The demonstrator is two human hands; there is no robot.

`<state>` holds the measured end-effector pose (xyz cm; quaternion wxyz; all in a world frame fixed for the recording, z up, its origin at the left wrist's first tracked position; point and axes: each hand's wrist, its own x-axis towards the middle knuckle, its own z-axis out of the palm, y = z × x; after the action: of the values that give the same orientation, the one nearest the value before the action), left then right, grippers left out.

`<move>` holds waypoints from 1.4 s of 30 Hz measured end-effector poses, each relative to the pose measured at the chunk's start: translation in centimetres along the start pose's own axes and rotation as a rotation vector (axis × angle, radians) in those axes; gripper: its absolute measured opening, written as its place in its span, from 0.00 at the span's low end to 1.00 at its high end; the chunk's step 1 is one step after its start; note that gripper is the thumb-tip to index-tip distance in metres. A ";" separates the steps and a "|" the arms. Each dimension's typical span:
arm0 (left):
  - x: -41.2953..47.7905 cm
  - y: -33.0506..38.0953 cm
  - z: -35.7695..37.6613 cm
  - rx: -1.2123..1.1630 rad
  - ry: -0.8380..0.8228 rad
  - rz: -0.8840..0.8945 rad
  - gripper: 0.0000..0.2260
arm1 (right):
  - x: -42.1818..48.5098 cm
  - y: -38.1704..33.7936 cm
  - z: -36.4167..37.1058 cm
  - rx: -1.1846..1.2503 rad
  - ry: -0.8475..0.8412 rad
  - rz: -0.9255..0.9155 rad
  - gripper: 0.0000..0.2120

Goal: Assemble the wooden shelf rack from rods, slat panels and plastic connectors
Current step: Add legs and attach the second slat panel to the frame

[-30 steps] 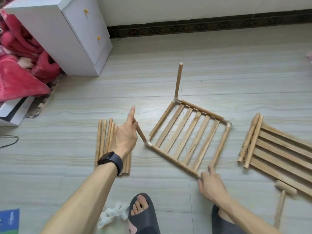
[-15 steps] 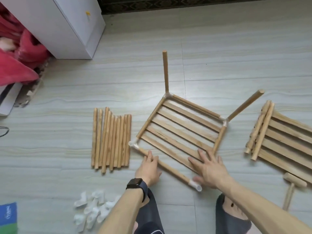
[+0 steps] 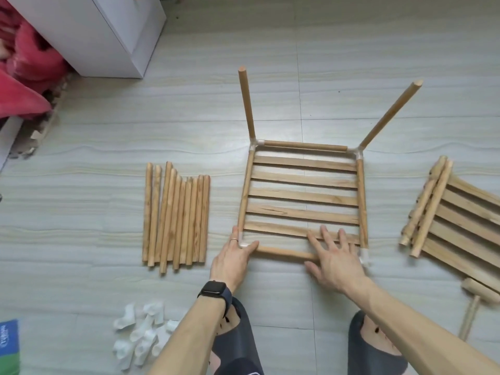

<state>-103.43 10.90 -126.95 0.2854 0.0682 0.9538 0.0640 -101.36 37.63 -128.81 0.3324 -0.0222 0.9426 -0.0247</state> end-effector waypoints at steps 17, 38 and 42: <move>-0.4 -9.1 -3.6 -0.043 0.155 -0.379 0.17 | 2.0 -5.3 -3.1 -0.165 -0.038 -0.056 0.39; -3.5 -8.5 -8.5 -0.821 -0.089 -0.266 0.13 | 0.9 -4.3 -5.1 -0.075 -0.114 -0.059 0.38; -5.4 -6.7 -14.0 -1.013 -0.201 -0.089 0.10 | -2.1 -5.1 -10.2 0.416 0.165 -0.145 0.36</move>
<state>-107.30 2.27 -113.53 0.3751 -0.1135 0.7731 0.4987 -106.04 33.01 -119.24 0.2492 -0.0186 0.9370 -0.2440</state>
